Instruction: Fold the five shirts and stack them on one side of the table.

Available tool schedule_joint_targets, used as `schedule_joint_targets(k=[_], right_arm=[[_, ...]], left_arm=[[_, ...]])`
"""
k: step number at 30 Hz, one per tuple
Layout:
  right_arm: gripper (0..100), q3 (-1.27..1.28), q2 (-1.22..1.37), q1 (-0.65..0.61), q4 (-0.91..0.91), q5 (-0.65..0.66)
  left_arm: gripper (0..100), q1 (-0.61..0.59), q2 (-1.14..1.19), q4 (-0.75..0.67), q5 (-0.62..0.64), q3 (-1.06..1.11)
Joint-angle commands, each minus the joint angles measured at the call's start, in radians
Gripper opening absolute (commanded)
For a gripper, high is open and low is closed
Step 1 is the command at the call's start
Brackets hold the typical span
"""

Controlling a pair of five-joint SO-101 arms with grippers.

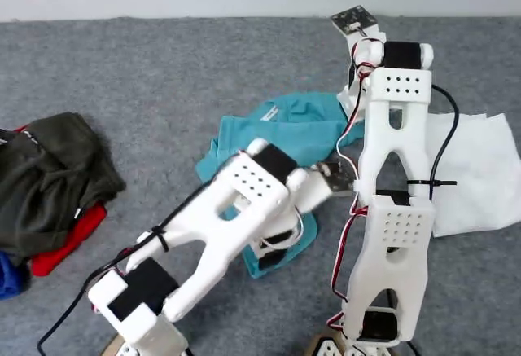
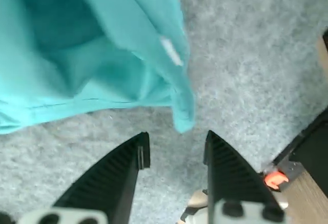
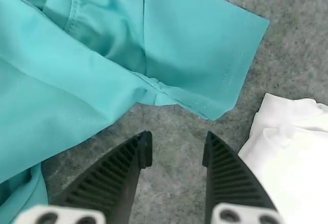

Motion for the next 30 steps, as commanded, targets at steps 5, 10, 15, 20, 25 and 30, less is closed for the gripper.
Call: schedule_joint_targets(k=[5, 10, 15, 20, 25, 30], right_arm=[[17.5, -0.006, -0.013, 0.012, 0.038, 0.008], [17.4, -0.006, -0.013, 0.005, 0.038, 0.008], [17.3, -0.006, -0.013, 0.008, 0.038, 0.009], [17.3, -0.005, -0.012, 0.004, 0.038, 0.008], [17.3, -0.005, -0.007, 0.004, 0.039, 0.006], [17.3, -0.003, -0.007, 0.004, 0.039, 0.006]], left_arm=[[17, 0.12, -0.021, 0.02, 0.003, 0.002], [17, 0.117, 0.017, -0.038, -0.002, 0.044], [16, 0.115, 0.107, -0.115, -0.002, 0.068], [12, 0.115, 0.187, -0.143, -0.002, 0.067], [5, 0.115, 0.209, -0.143, -0.003, 0.067], [1, 0.115, 0.212, -0.146, -0.003, 0.065]])
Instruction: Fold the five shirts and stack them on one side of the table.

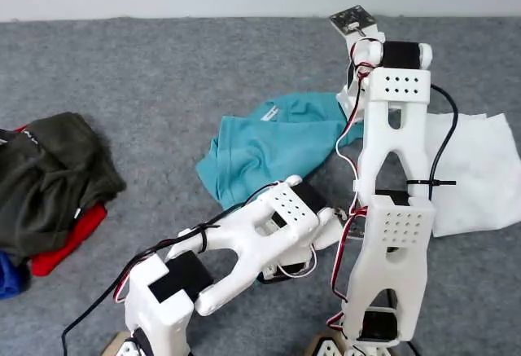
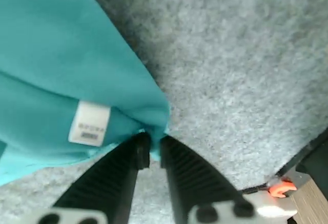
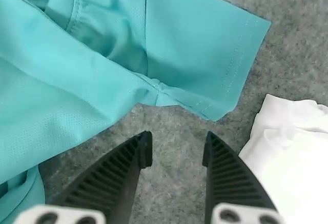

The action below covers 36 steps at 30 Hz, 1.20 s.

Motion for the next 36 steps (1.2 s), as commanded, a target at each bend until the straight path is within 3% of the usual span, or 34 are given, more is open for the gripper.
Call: schedule_joint_targets(k=[1, 7, 9, 12, 26, 31, 36], right_arm=[[17.3, -0.003, -0.007, 0.005, 0.039, 0.006], [17.3, -0.003, -0.013, 0.008, 0.039, 0.006], [17.3, -0.003, -0.015, 0.013, 0.039, 0.006], [17.3, -0.003, -0.015, 0.025, 0.041, 0.006], [17.6, -0.003, -0.134, 0.025, 0.041, 0.002], [19.6, 0.005, -0.239, -0.005, 0.041, -0.005], [24.8, 0.212, -0.381, -0.073, 0.039, -0.003]], left_arm=[[1, 0.005, -0.005, -0.017, 0.002, -0.002], [1, -0.072, -0.015, -0.017, -0.003, -0.013], [1, -0.133, -0.037, 0.049, -0.003, -0.048], [1, -0.253, -0.103, 0.166, 0.005, -0.143], [1, -0.799, -0.707, 0.158, 0.005, -0.145], [1, -0.838, -0.838, 0.158, 0.005, -0.139], [1, -0.836, -0.933, 0.071, 0.028, -0.134]])
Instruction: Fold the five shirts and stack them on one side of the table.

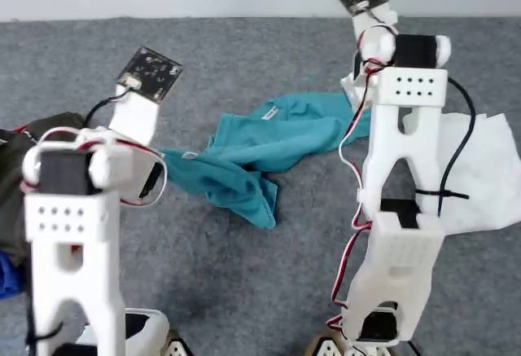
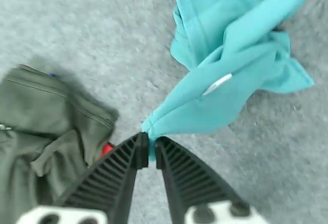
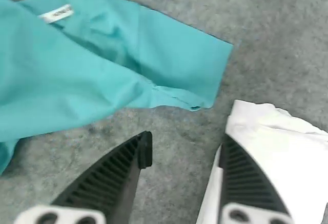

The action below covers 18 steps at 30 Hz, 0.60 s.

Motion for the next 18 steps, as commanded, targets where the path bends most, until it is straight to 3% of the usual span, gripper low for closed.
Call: schedule_joint_targets(k=[1, 6, 12, 18], right_arm=[[24.8, 0.166, -0.148, -0.074, 0.039, -0.003], [24.7, 0.482, -0.26, -0.254, 0.038, 0.037], [24.6, 0.763, -0.363, -0.453, 0.012, 0.038], [10.5, 0.957, -0.366, -0.533, -0.188, -0.037]], left_arm=[[1, -0.009, -0.081, -0.089, 0.052, -0.024], [1, -0.009, -0.095, -0.279, 0.16, 0.019], [1, -0.017, -0.098, -0.466, 0.163, 0.239], [1, -0.066, -0.104, -0.58, 0.167, 0.321]])
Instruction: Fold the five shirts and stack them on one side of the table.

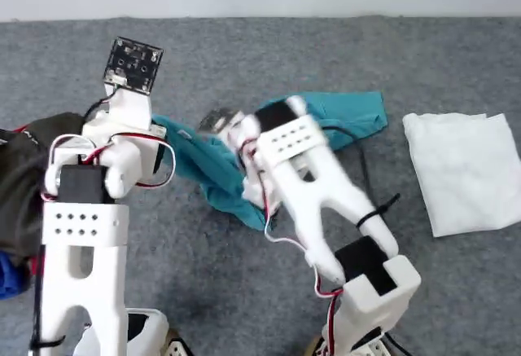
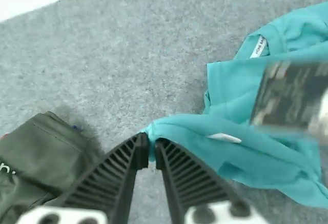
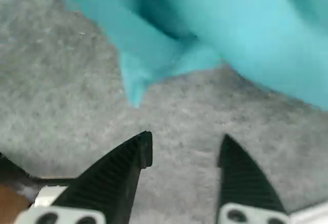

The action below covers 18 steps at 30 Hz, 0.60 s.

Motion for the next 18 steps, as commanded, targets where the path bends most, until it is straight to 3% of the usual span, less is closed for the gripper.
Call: schedule_joint_targets(k=[1, 6, 11, 18], right_arm=[[8.6, 0.078, -0.054, -0.012, -0.125, -0.054], [8.6, 0.127, -0.054, -0.008, -0.271, -0.106], [21.3, 0.126, -0.012, 0.001, -0.354, -0.115], [20.9, 0.123, 0.117, 0.008, -0.455, -0.115]], left_arm=[[1, -0.069, -0.035, -0.044, 0.012, -0.007], [1, -0.192, -0.035, -0.015, 0.012, -0.042], [1, -0.203, -0.035, 0.018, 0.012, -0.048], [1, -0.203, -0.035, 0.02, 0.012, -0.048]])
